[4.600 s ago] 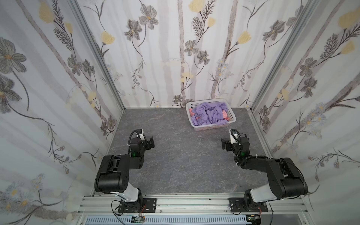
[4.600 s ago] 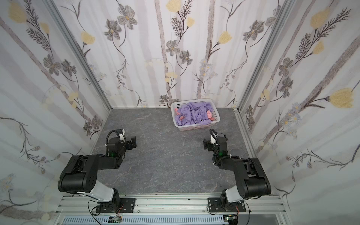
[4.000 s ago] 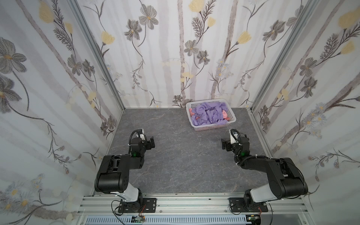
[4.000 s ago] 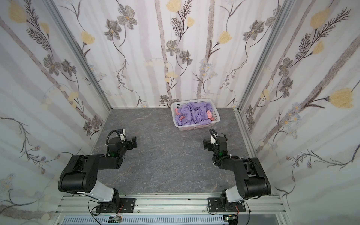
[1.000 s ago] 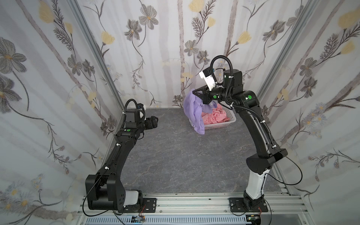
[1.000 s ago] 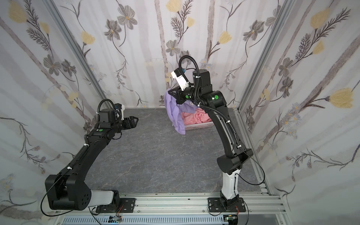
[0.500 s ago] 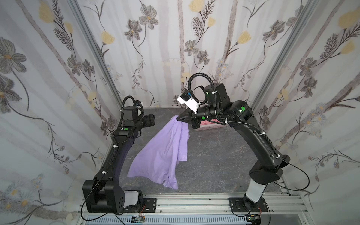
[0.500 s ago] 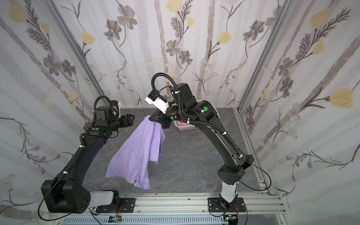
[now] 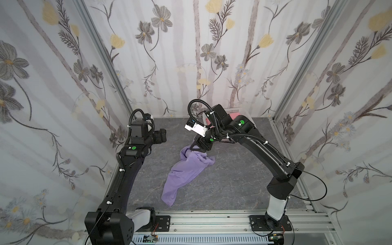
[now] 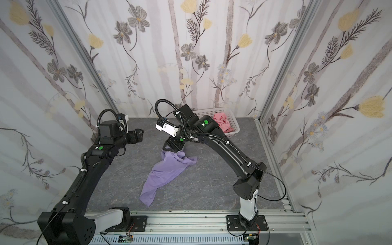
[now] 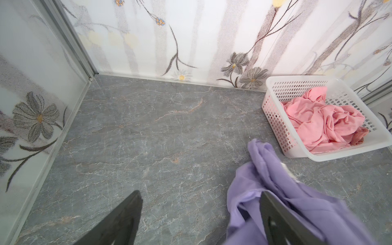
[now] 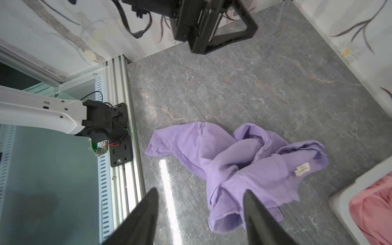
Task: Fold and stack t-shirts
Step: Place the T-shirt at the center of the board.
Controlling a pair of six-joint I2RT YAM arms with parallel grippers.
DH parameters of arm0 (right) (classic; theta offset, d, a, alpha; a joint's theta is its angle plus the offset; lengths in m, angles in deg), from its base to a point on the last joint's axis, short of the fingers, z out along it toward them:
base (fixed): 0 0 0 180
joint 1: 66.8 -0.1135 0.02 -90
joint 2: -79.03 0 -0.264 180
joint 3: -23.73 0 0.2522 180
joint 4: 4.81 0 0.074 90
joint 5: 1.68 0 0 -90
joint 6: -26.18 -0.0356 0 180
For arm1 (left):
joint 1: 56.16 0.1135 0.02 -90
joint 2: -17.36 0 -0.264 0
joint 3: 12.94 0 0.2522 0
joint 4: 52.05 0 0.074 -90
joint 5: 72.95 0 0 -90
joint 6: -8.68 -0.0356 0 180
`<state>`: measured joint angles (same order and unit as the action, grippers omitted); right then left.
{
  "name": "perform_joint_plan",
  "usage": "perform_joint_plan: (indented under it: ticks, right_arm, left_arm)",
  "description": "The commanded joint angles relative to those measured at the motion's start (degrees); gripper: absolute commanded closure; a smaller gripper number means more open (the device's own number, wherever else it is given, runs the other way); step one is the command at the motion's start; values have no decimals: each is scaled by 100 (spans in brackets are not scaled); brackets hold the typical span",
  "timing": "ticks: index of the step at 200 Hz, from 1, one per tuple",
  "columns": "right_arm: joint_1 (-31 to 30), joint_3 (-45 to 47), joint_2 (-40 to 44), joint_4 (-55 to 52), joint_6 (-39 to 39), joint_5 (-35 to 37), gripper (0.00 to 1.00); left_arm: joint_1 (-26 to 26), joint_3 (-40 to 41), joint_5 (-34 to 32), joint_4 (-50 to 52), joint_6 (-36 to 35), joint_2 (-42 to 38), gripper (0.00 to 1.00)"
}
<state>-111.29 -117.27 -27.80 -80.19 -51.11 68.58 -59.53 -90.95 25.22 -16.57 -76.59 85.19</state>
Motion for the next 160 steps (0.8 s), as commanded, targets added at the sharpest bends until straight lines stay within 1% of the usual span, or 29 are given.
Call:
perform_joint_plan:
  ticks: [1,20,29,38,62,73,89,97,111,123,135,160]
  right_arm:
    - [405,-521,-238,149,43,589,3]
    - [868,-1220,-819,140,-77,168,1]
    - [1015,-1503,-1130,141,-135,190,1]
    - [1114,-1665,-1434,145,-95,486,1]
    - [1404,-1693,-2196,118,73,1785,3]
    - [1622,-1686,-2456,85,-12,2325,4]
    - [2015,-1540,-2626,62,-187,2843,5]
    - [2247,-1453,-2671,63,-324,3016,5]
    - [2641,-1345,-2711,62,-492,3091,5]
    - [2913,-1321,-2765,62,-582,3422,5]
    - [3152,-1321,-2795,62,-556,3666,5]
    - [3601,-1318,-2825,49,-426,3812,5]
  left_arm:
    - [4,82,73,-22,145,-92,10]
    - [0,152,144,-58,236,-154,9]
    - [-1,189,172,-53,287,-194,9]
    - [1,255,201,-72,339,-253,9]
    - [-2,500,299,-163,480,-464,9]
    - [-5,582,293,-159,513,-569,9]
    - [-3,663,301,-100,495,-710,9]
    - [-5,706,284,-63,483,-771,9]
    - [-1,777,265,-11,440,-848,9]
    - [-4,829,247,20,417,-885,8]
    - [2,861,243,11,422,-895,8]
    - [4,897,301,-116,449,-763,8]
